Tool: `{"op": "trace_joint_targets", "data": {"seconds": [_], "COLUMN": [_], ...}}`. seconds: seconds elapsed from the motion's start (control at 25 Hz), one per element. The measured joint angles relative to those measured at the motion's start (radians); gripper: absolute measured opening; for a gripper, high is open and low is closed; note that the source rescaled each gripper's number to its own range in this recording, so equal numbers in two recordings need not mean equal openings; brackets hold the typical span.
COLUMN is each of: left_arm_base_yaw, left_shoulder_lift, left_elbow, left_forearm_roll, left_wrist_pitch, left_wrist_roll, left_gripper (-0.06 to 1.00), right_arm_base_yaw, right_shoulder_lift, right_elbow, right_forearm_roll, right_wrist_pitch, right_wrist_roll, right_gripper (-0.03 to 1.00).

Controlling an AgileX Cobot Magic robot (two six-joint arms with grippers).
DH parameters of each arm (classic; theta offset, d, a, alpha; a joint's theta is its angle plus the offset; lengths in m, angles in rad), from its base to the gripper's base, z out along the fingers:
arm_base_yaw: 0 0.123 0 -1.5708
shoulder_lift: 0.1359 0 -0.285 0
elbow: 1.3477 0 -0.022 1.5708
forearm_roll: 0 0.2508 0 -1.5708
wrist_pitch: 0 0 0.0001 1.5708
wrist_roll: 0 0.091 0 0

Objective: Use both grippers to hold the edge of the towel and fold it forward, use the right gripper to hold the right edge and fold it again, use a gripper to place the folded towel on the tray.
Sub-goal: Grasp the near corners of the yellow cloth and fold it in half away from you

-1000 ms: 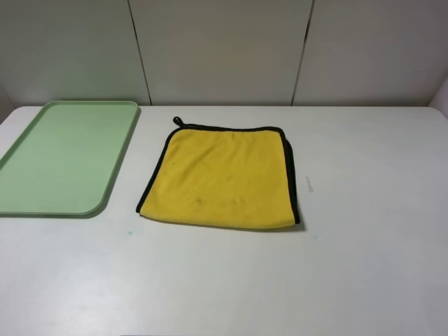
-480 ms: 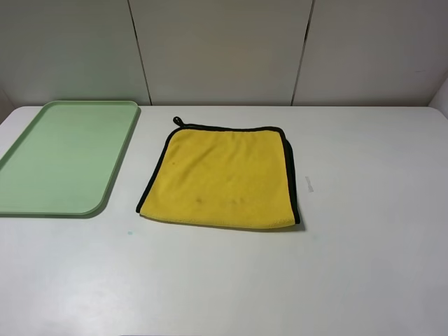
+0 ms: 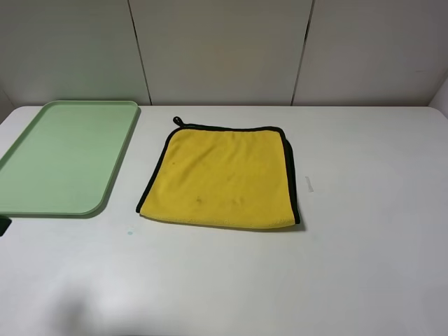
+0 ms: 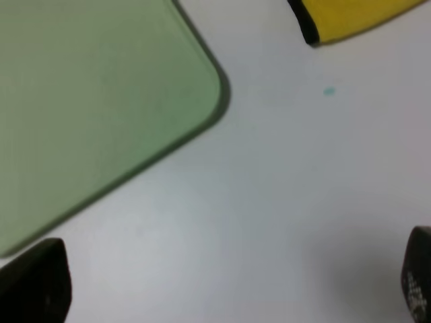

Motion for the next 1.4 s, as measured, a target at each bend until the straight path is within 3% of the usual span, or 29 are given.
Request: {"op": "trace_joint_targets", "data": {"seconds": [0.16, 0.44, 0.56, 0.92, 1.16, 1.4], "left_arm_base_yaw": [0.000, 0.000, 0.000, -0.005, -0.005, -0.005], "left_shoulder_lift": [0.091, 0.169, 0.169, 0.221, 0.302, 0.429], "left_elbow": [-0.005, -0.005, -0.005, -0.006, -0.028, -0.121], "left_forearm_roll": [-0.001, -0.042, -0.044, -0.106, -0.229, -0.343], "left_wrist_pitch": [-0.073, -0.104, -0.139, -0.243, -0.274, -0.281], "left_wrist_roll": [0.021, 0.027, 0.032, 0.148, 0.320, 0.526], "left_gripper": [0.97, 0.95, 0.95, 0.95, 0.95, 0.95], "right_arm_base_yaw": [0.011, 0.073, 0.087, 0.233, 0.312, 0.331], "right_shoulder_lift": [0.050, 0.177, 0.250, 0.423, 0.495, 0.574], "right_elbow": [-0.001, -0.001, -0.001, -0.001, -0.001, -0.001], "right_forearm_roll": [0.009, -0.001, 0.000, 0.000, -0.002, -0.009], "right_wrist_pitch": [-0.009, -0.032, -0.063, -0.240, -0.312, -0.364], "right_wrist_roll": [-0.157, -0.445, -0.515, -0.562, -0.569, -0.571], "right_gripper": [1.00, 1.00, 1.00, 1.00, 1.00, 1.00]}}
